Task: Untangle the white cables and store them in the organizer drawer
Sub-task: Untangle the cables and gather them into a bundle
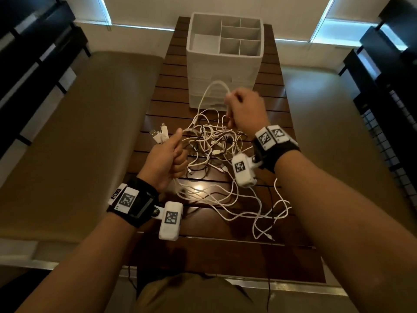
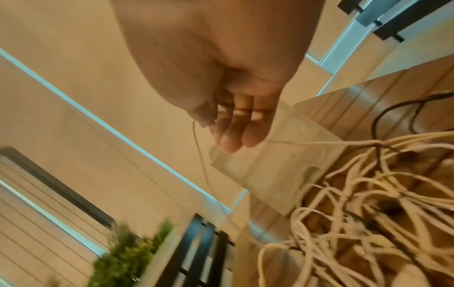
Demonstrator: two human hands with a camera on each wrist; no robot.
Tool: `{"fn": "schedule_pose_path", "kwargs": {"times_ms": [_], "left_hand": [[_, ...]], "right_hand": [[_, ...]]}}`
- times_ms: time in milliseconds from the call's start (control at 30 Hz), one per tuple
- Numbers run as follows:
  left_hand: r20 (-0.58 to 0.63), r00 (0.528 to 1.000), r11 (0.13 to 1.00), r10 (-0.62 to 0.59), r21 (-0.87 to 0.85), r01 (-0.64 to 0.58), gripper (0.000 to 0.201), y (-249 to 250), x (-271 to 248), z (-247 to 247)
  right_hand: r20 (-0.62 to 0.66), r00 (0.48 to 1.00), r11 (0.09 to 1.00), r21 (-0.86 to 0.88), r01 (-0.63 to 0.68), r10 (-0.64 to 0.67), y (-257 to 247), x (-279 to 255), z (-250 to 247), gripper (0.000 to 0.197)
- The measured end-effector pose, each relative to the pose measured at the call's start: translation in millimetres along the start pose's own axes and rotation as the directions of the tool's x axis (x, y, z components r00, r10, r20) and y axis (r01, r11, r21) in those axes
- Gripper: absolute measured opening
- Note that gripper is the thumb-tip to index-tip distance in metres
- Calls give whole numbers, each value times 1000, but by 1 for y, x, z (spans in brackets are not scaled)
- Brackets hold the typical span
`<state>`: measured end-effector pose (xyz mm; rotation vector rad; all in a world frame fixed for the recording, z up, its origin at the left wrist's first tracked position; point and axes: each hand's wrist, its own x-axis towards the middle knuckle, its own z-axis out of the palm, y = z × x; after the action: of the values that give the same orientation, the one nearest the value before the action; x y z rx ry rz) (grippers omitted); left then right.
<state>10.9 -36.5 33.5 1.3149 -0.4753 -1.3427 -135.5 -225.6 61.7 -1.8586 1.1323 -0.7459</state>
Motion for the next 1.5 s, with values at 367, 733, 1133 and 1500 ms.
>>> {"fn": "schedule_pose_path", "kwargs": {"times_ms": [367, 733, 1133, 1500], "left_hand": [[-18, 998, 998, 57, 38, -56, 56, -3, 1, 25], [-8, 995, 995, 95, 37, -94, 60, -6, 0, 27], [71, 988, 989, 135, 46, -138, 59, 0, 1, 44], [101, 977, 945, 190, -290, -154, 37, 22, 32, 33]], "right_hand": [[-162, 938, 929, 163, 332, -307, -72, -19, -49, 24], [-306, 817, 865, -48, 499, -488, -116, -13, -93, 20], [-372, 762, 831, -50, 555, -531, -107, -46, -88, 23], [512, 848, 771, -483, 415, -136, -10, -75, -56, 12]]}}
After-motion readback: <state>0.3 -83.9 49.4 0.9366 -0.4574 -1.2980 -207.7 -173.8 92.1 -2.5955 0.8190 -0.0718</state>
